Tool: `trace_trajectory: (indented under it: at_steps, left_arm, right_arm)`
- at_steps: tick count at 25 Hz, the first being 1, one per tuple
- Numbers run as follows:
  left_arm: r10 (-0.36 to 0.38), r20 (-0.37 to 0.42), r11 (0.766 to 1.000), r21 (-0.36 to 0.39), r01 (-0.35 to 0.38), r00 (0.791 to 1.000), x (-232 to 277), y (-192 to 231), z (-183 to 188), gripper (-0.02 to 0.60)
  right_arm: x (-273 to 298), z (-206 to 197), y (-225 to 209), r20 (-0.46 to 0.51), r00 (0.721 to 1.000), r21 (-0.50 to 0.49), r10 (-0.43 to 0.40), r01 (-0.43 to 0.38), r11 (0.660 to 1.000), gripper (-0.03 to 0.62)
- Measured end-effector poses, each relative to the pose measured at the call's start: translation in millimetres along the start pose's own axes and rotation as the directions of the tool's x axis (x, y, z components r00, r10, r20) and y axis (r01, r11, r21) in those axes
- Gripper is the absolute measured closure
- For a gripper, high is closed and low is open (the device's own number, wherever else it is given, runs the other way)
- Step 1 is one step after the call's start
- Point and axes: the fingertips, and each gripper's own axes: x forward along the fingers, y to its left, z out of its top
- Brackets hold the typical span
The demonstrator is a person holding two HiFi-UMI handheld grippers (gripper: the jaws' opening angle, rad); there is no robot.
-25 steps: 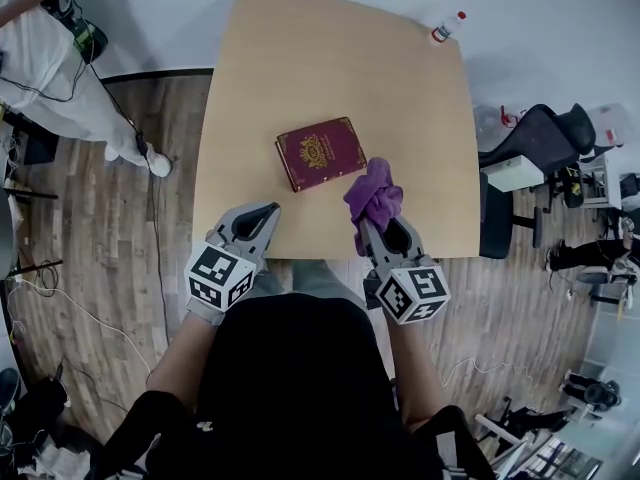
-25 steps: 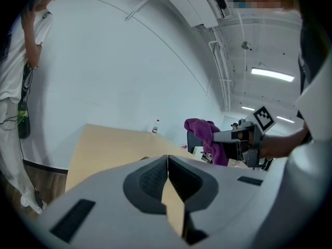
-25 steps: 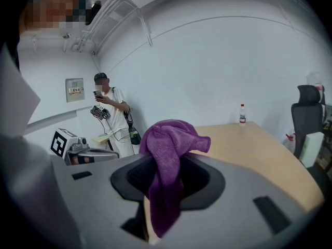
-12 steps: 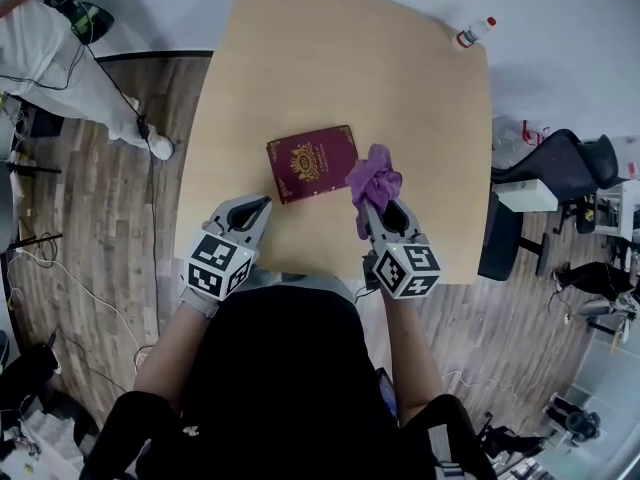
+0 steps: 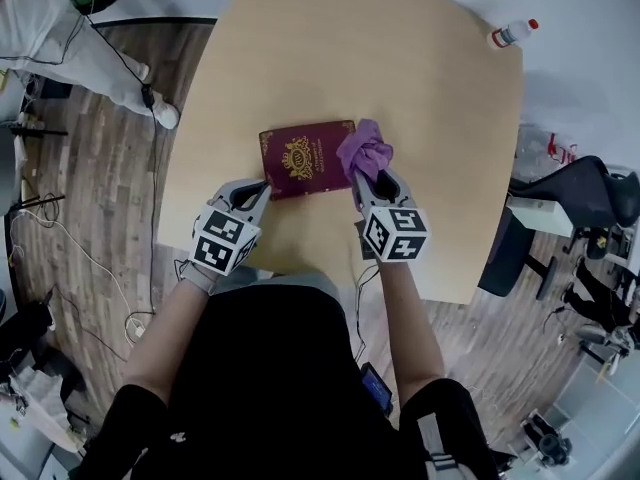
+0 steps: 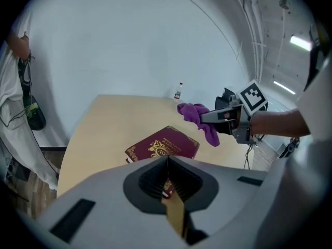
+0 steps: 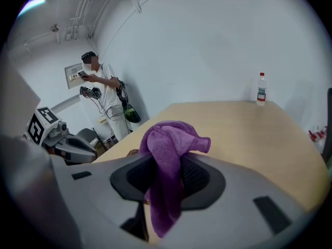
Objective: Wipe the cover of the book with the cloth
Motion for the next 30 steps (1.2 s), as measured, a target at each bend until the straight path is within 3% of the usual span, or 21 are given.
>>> trace_trajectory:
  at_steps: [11,19,26,30]
  left_arm:
    - [0.036,-0.132,0.999,-0.017,-0.039,0.991,48.1,10.9,-31.4,0.561]
    - [0.072,-0.218,0.997,0.007,-0.072,0.973,68.3,19.0,-47.4,0.561]
    - [0.079,-0.199,0.997,-0.008,-0.082,0.977,70.1,20.7,-48.9,0.561]
    - [0.088,-0.203,0.991,-0.084,-0.107,0.975,70.2,23.3,-49.7,0.561]
  right_arm:
    - [64.3,-23.8,-20.4,-0.084,0.996,-0.041,0.024,-0.027,0.999,0.439]
    - [103.4,-23.6,-34.9,-0.115,0.993,-0.127,-0.030,0.015,0.992,0.439]
    - [121.9,-16.0,-41.3,-0.105,0.994,-0.133,-0.036,0.022,0.991,0.442]
    - [126.9,-15.3,-41.7,-0.088,0.996,-0.106,-0.018,0.009,0.994,0.442]
